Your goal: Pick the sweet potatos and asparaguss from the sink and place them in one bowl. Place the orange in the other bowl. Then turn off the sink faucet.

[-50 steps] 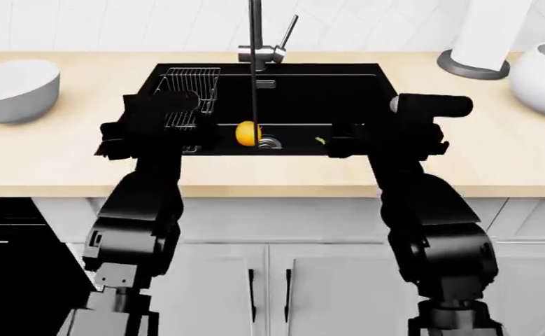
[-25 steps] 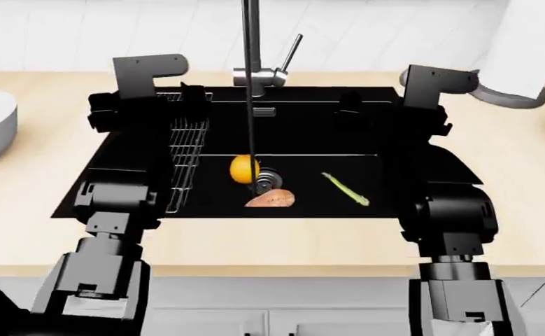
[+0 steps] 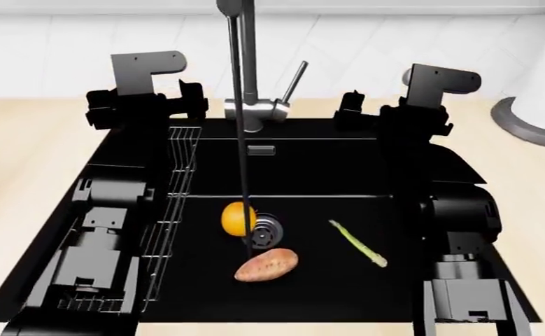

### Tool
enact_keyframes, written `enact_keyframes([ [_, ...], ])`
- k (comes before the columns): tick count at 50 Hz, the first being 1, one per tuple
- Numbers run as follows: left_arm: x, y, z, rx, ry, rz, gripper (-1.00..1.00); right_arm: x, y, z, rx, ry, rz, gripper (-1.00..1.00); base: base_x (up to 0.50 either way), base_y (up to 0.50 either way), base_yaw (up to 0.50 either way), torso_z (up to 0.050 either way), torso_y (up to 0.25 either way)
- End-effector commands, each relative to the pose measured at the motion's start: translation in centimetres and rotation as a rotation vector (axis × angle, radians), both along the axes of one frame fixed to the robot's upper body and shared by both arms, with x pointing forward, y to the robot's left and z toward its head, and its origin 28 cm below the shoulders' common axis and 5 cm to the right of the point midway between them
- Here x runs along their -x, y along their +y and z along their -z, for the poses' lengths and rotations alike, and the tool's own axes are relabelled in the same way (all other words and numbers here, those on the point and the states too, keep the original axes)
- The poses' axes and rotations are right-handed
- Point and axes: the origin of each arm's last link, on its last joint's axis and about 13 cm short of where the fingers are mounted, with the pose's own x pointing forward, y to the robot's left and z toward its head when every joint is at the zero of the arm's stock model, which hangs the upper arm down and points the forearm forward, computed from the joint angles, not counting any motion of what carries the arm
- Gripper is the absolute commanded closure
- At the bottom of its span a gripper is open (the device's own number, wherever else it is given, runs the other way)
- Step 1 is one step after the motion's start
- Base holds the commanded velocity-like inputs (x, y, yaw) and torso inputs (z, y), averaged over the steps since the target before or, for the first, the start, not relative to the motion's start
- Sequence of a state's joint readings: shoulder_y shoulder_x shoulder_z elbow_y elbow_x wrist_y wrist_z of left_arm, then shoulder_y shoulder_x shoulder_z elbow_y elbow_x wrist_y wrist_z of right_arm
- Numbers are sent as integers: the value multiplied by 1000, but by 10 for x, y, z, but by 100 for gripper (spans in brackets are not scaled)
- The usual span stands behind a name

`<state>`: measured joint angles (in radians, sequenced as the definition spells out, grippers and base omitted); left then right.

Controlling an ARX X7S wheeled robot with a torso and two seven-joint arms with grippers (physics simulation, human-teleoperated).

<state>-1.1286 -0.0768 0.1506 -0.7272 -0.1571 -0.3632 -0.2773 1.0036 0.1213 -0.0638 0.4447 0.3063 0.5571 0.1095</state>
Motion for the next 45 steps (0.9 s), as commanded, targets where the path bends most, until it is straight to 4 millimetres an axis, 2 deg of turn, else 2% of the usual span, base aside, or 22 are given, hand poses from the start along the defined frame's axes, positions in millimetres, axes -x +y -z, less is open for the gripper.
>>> enact_keyframes([
  [1,-1,1,0,-2,0,-4,-100,0,-2,0,-15,3,3,-100,500,-20,0,0,0],
  [8,1,2,3,6,13,31,-100,4,-3,0,-9,10,-8,-100,500,-11,0,0,0],
  [12,9,7,-6,44,16,102,-100,15,-6,-10,41,20,-63,-100,125,0,0,0,3],
  [16,29,14,-21,20,19,255,-100,40,-14,-35,119,30,-179,-100,0,0,0,0,0],
  [20,56,20,-25,-76,59,420,-100,70,-24,-54,194,56,-269,-100,0,0,0,0,0],
  [24,79,29,-28,-168,79,483,-100,95,-38,-58,263,92,-289,-100,0,0,0,0,0],
  [31,105,41,-20,-294,124,562,-100,128,-55,-64,352,167,-258,-100,0,0,0,0,0],
  [38,125,51,-15,-341,188,628,-100,152,-62,-81,387,161,-213,-100,0,0,0,0,-238],
  [41,136,49,-18,-374,198,721,-100,160,-60,-87,403,165,-213,-100,0,0,0,0,-76],
  [45,151,42,-23,-506,188,828,-100,168,-56,-100,422,151,-214,-100,0,0,0,0,0],
])
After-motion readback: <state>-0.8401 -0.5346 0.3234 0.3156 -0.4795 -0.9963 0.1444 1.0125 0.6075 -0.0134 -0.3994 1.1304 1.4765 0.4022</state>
